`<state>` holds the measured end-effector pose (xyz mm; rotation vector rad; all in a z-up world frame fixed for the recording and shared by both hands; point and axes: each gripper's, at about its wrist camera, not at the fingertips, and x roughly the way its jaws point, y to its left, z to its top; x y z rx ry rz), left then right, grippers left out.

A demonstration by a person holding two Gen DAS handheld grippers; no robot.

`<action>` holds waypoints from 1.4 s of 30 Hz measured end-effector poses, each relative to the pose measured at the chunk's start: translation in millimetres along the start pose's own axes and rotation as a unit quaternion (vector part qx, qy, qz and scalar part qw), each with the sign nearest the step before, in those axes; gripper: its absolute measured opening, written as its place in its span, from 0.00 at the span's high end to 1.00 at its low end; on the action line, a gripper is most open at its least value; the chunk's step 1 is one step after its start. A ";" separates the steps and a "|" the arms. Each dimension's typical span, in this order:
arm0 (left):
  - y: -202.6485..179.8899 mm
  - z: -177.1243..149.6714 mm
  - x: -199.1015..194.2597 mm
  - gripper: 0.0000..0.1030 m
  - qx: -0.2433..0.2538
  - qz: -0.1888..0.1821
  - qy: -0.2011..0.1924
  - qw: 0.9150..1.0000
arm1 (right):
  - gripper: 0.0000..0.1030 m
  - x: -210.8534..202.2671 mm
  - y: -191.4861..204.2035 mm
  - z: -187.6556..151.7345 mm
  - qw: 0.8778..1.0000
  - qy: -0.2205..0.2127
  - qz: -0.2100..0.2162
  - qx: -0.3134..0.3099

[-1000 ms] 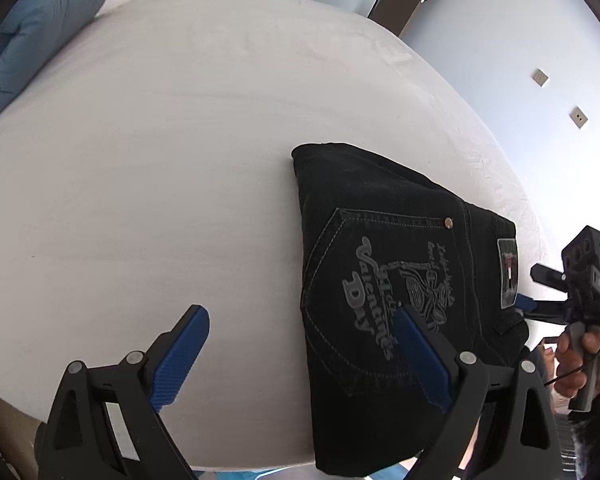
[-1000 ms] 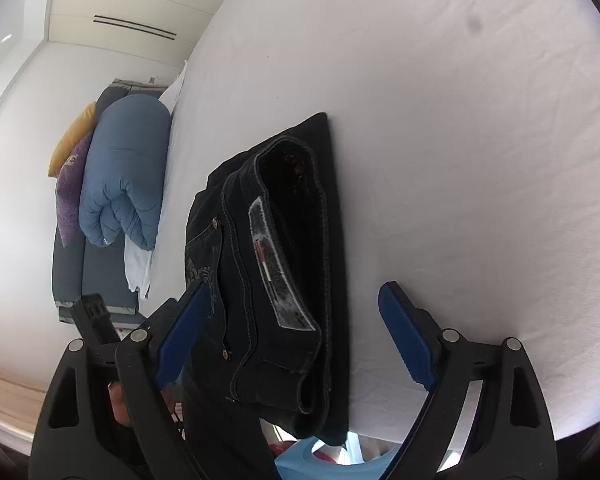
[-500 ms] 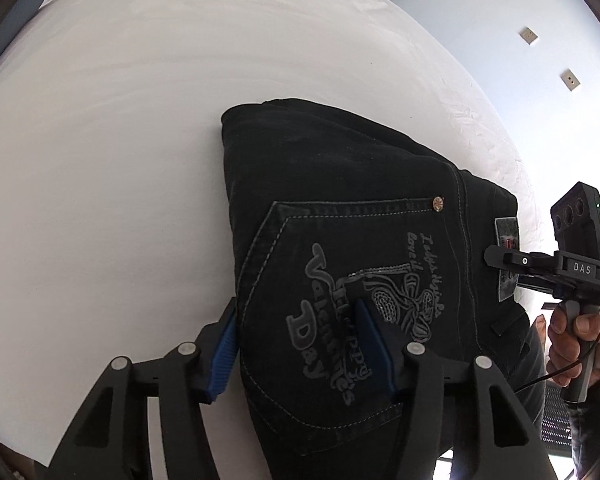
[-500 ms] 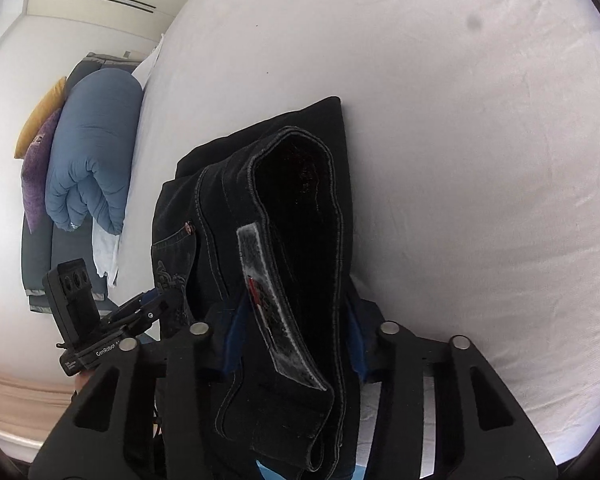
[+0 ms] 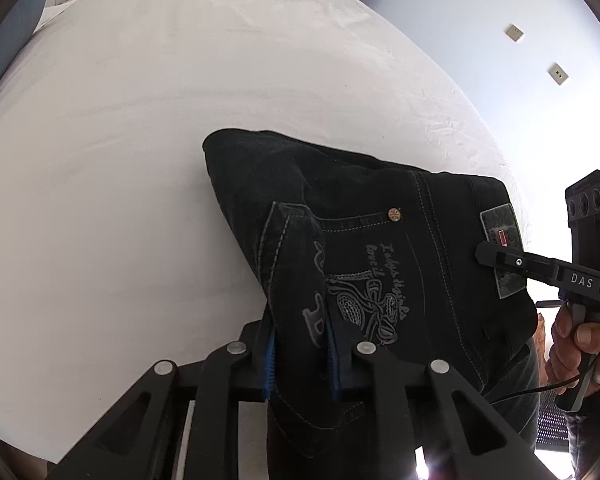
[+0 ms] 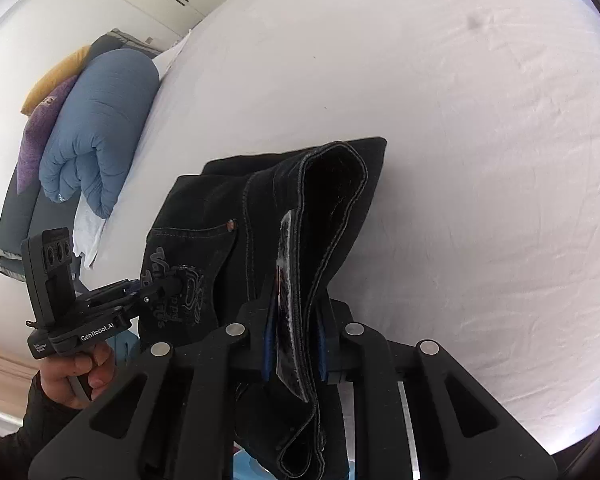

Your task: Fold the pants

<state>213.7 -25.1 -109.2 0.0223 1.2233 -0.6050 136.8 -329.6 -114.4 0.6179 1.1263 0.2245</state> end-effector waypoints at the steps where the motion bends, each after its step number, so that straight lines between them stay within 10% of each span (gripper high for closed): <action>1: -2.5 1.4 -3.5 0.80 0.003 0.002 -0.006 1.000 | 0.86 -4.6 4.8 3.1 1.000 -0.006 0.003 -0.005; 17: 7.6 113.9 40.5 0.79 0.028 0.042 -0.035 0.998 | 0.86 5.1 -24.7 156.1 1.000 -0.016 0.004 -0.026; 26: 17.6 107.7 76.3 0.42 0.010 0.080 -0.035 0.996 | 0.59 39.2 -91.5 158.6 0.999 0.001 0.012 0.038; 34: -2.9 93.2 51.0 0.33 0.013 0.113 -0.065 0.991 | 0.47 6.3 -81.4 134.8 0.998 -0.044 -0.035 0.022; 39: -30.4 78.0 -7.9 0.10 0.033 0.151 -0.156 0.976 | 0.47 -55.9 -22.0 99.2 0.984 -0.141 -0.093 -0.063; 42: -40.0 59.7 -67.0 0.00 0.057 0.185 -0.248 0.949 | 0.44 -99.2 21.6 74.9 0.962 -0.218 -0.117 -0.116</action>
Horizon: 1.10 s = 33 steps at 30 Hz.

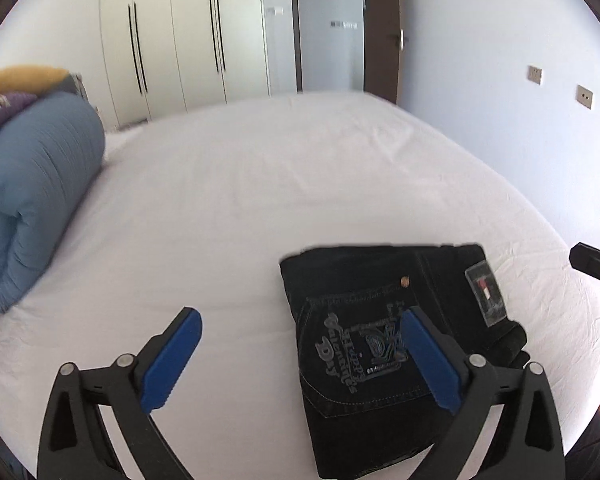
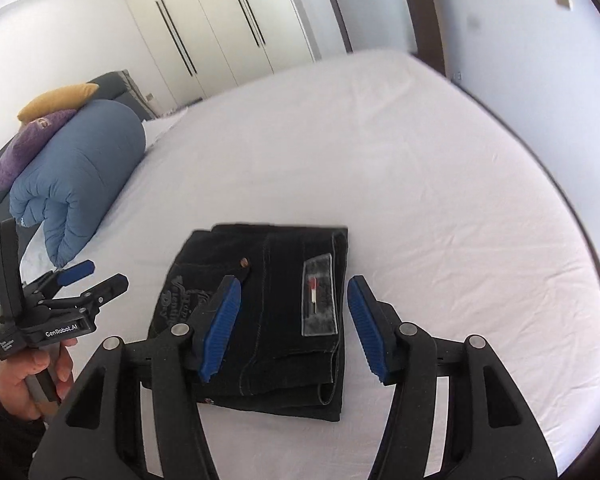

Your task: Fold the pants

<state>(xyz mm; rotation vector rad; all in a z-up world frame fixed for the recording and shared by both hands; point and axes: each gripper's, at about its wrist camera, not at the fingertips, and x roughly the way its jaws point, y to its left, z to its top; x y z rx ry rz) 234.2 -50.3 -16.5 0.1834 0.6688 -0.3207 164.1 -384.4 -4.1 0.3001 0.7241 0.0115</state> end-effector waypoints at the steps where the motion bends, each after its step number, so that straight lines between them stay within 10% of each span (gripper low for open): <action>1: -1.2 4.4 -18.7 0.00 0.004 0.015 -0.032 0.999 | 0.41 -21.4 9.0 3.2 0.999 -0.031 -0.007 -0.011; 5: 7.2 32.3 -89.8 0.00 -0.006 0.048 -0.127 0.991 | 0.03 -118.3 42.5 2.3 0.978 -0.206 -0.014 -0.034; 10: 9.6 41.7 -145.4 0.00 -0.050 -0.030 -0.145 0.988 | 0.00 -202.5 81.2 -5.5 0.938 -0.331 -0.028 -0.100; 18: -5.1 51.8 -192.0 0.00 -0.022 0.059 -0.141 0.988 | 0.00 -254.4 117.0 -12.6 0.947 -0.283 -0.067 -0.138; 33: -34.0 13.2 -136.9 0.00 -0.075 -0.021 0.006 0.997 | 0.00 -211.4 99.0 -51.4 0.990 -0.080 -0.114 -0.004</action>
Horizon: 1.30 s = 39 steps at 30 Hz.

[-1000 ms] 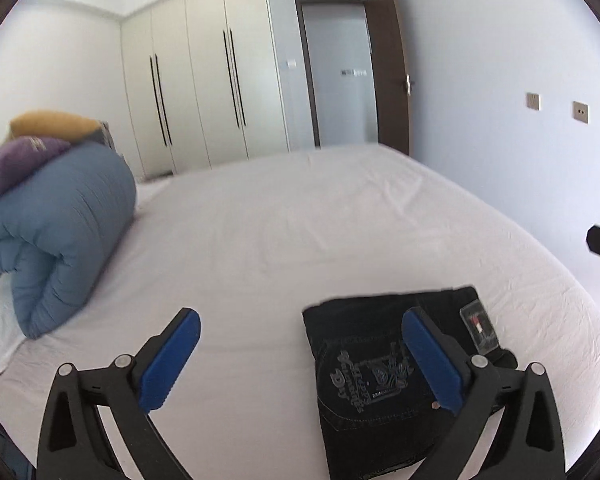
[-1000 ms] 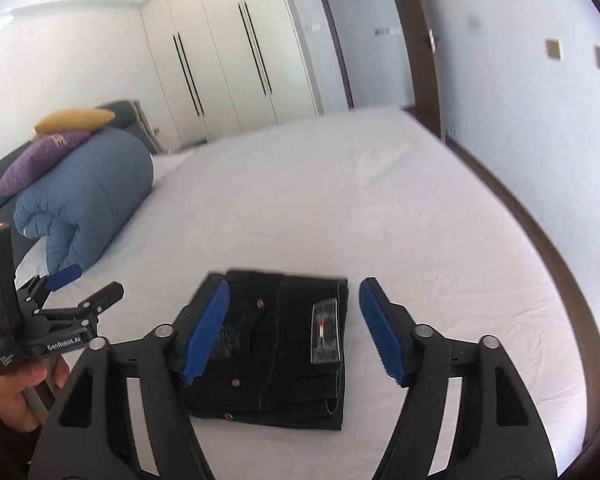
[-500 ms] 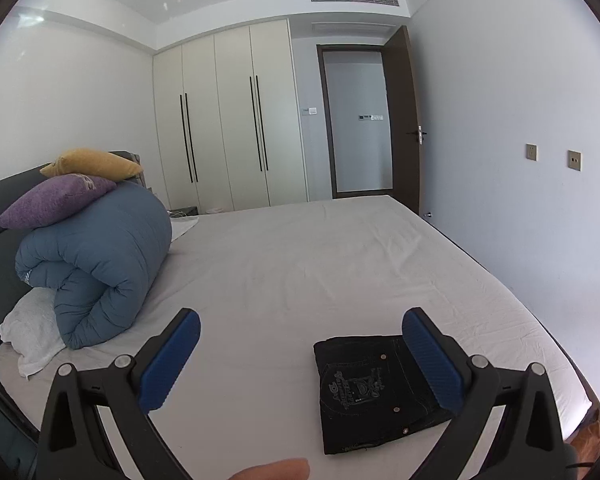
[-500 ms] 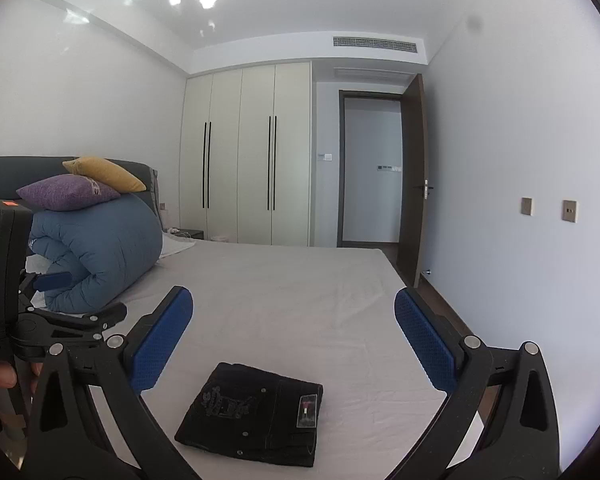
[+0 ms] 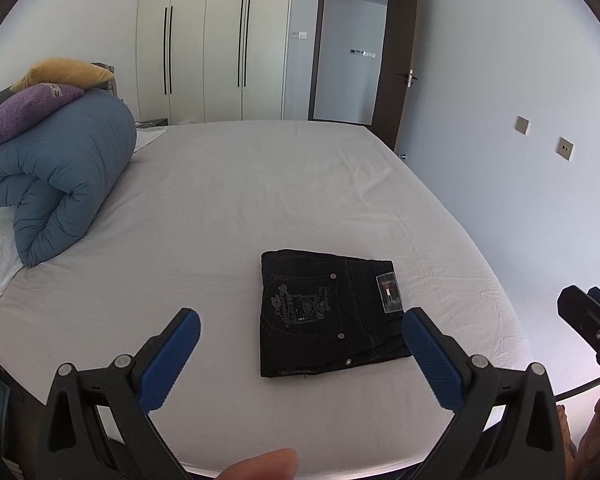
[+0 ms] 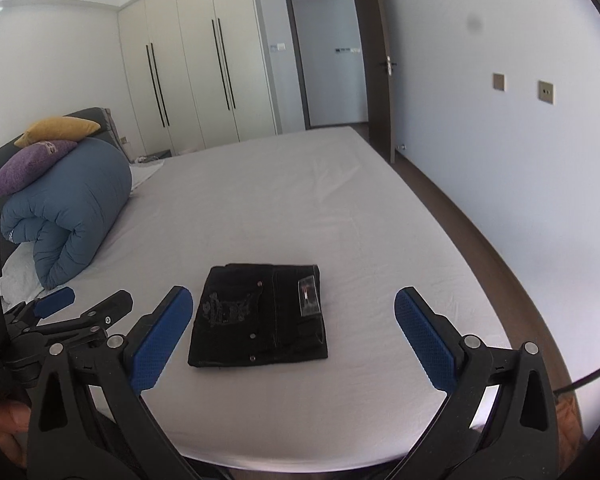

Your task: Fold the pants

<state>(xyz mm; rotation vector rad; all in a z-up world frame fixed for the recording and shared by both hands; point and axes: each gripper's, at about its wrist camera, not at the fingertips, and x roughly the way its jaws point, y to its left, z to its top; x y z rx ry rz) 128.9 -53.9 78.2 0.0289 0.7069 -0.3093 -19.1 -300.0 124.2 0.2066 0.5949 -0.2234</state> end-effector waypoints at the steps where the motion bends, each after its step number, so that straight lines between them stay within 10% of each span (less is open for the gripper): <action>1: -0.7 -1.6 0.9 0.00 0.002 0.002 0.002 1.000 | 0.00 4.4 -1.5 -2.9 1.000 0.011 -0.004 0.005; 39: 11.8 -13.8 13.5 0.00 -0.004 0.019 0.026 0.999 | 0.00 55.0 5.7 -17.3 0.997 0.074 -0.010 -0.009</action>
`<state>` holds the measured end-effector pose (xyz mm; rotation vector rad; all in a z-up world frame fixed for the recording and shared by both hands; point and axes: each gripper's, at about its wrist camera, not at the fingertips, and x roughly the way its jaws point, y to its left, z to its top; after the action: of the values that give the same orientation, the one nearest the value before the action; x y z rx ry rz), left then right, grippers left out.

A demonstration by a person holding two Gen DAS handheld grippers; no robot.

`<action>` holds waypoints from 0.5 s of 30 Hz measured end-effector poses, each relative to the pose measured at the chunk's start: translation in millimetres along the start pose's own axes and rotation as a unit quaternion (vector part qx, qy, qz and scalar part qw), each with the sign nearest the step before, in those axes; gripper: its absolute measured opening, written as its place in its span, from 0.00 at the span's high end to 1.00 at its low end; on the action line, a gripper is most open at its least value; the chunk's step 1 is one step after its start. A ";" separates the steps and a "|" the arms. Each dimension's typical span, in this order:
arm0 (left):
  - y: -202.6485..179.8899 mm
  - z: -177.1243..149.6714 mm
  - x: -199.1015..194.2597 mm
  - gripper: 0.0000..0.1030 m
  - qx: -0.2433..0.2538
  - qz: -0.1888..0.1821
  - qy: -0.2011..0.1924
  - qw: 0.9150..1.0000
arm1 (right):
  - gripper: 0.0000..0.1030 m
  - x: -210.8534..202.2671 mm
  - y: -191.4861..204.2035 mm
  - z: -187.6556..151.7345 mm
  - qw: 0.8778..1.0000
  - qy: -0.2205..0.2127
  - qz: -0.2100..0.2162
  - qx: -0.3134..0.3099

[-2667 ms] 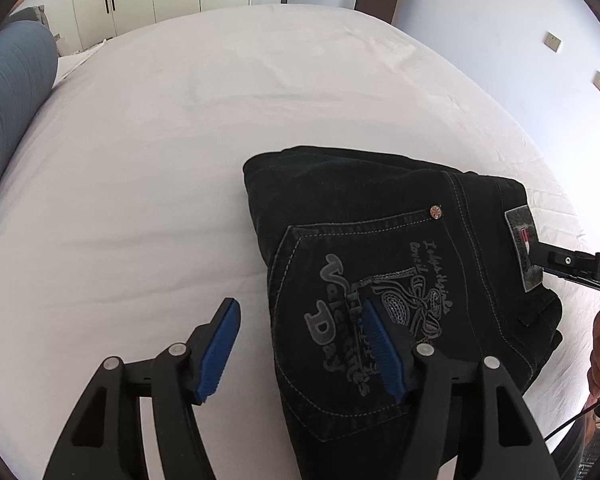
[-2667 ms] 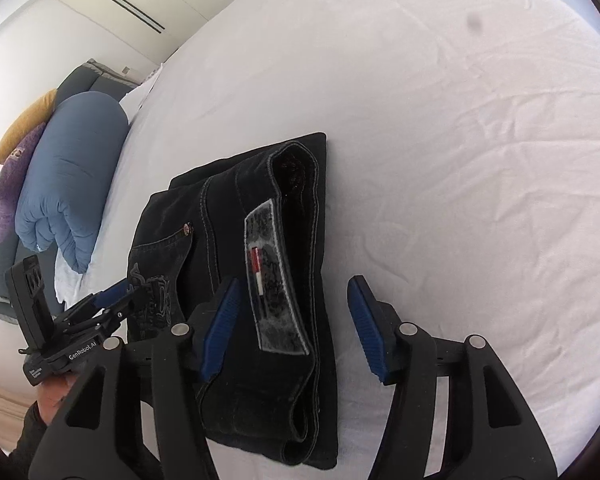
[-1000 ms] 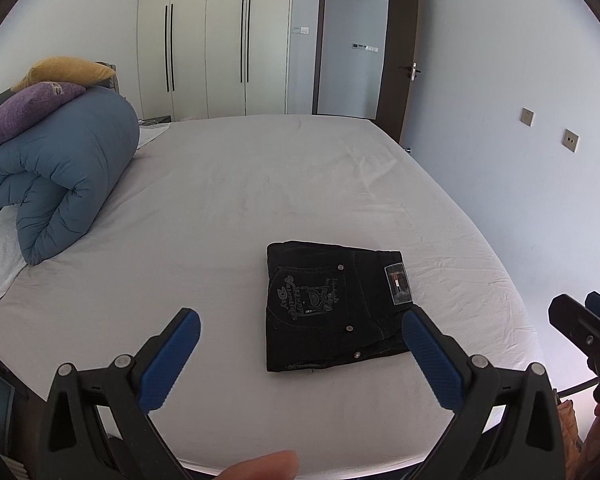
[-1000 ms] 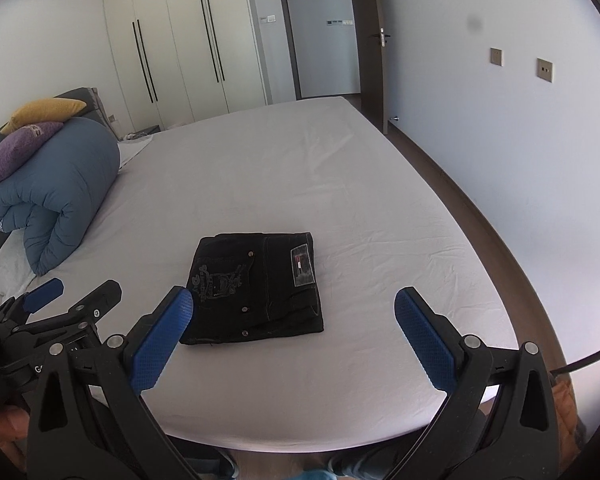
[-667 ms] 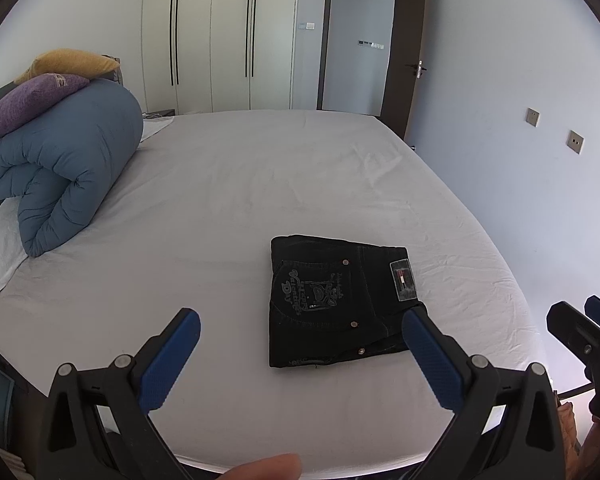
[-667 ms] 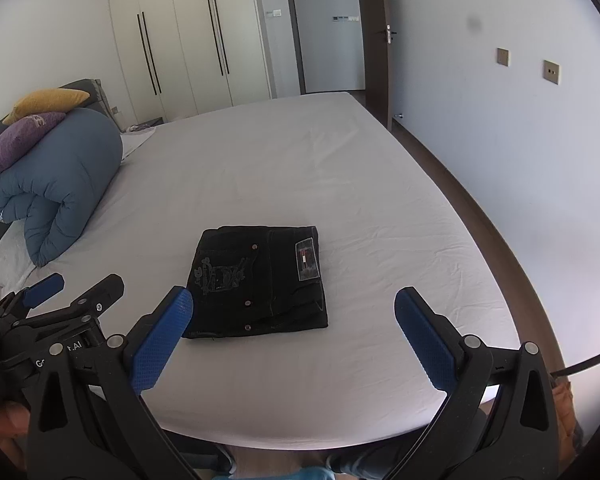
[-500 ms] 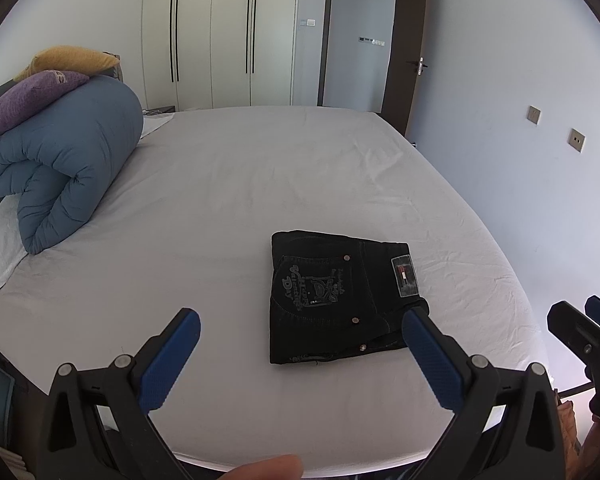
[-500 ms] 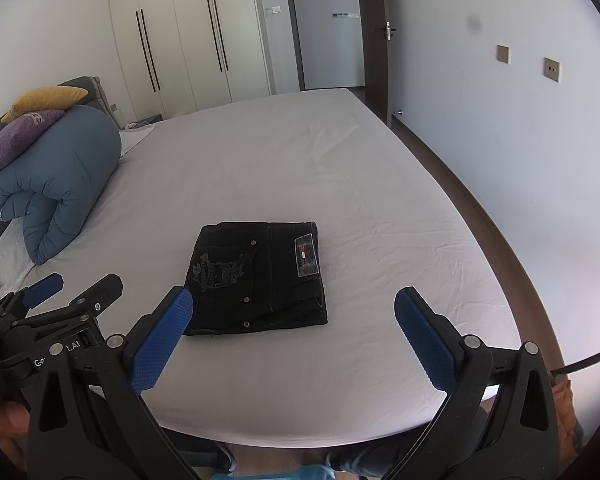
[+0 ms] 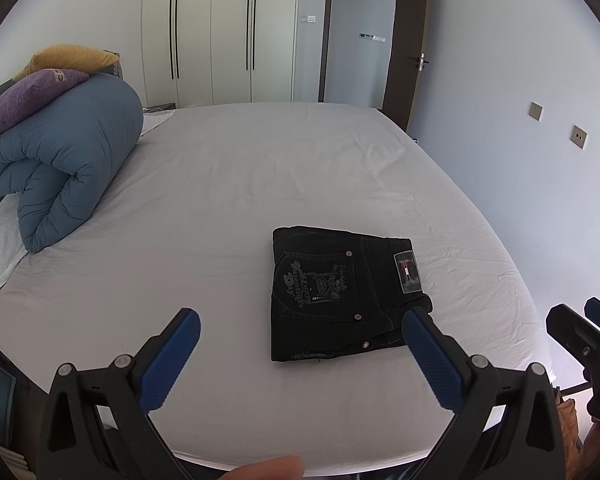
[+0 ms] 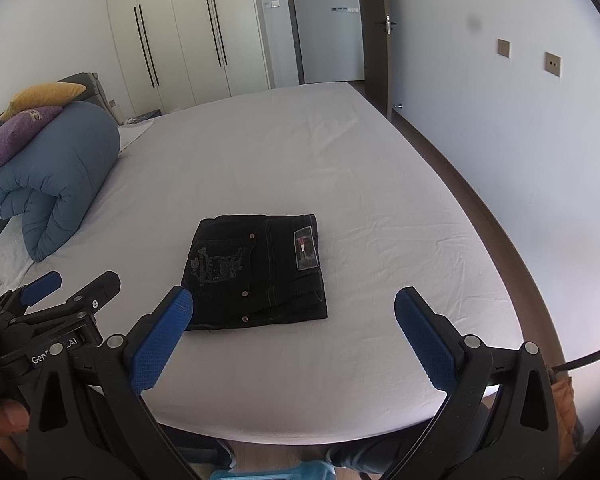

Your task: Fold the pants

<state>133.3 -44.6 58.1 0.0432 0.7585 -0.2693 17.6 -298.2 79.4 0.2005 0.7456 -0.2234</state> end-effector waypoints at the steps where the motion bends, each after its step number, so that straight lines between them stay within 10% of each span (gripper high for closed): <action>1: -0.2 -0.1 -0.1 0.00 0.000 0.000 0.000 1.000 | 0.00 1.1 0.1 -0.4 1.000 0.001 0.000 0.000; 15: 0.9 -0.2 0.0 0.00 0.001 0.001 0.000 1.000 | 0.00 7.5 3.4 -4.8 1.000 0.006 0.001 0.001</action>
<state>133.3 -43.6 57.9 0.0455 0.7583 -0.2675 20.7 -294.7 71.1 0.2048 0.7563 -0.2210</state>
